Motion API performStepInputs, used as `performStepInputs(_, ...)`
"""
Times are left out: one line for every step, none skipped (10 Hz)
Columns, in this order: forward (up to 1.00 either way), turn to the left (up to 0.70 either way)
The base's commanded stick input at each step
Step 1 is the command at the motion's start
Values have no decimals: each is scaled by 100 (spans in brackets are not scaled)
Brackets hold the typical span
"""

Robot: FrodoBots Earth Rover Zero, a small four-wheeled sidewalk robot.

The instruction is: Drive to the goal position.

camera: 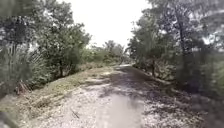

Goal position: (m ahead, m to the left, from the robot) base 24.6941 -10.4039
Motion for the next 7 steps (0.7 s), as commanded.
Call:
performStepInputs(85,0)
performStepInputs(85,0)
performStepInputs(85,0)
performStepInputs(85,0)
performStepInputs(85,0)
performStepInputs(85,0)
performStepInputs(85,0)
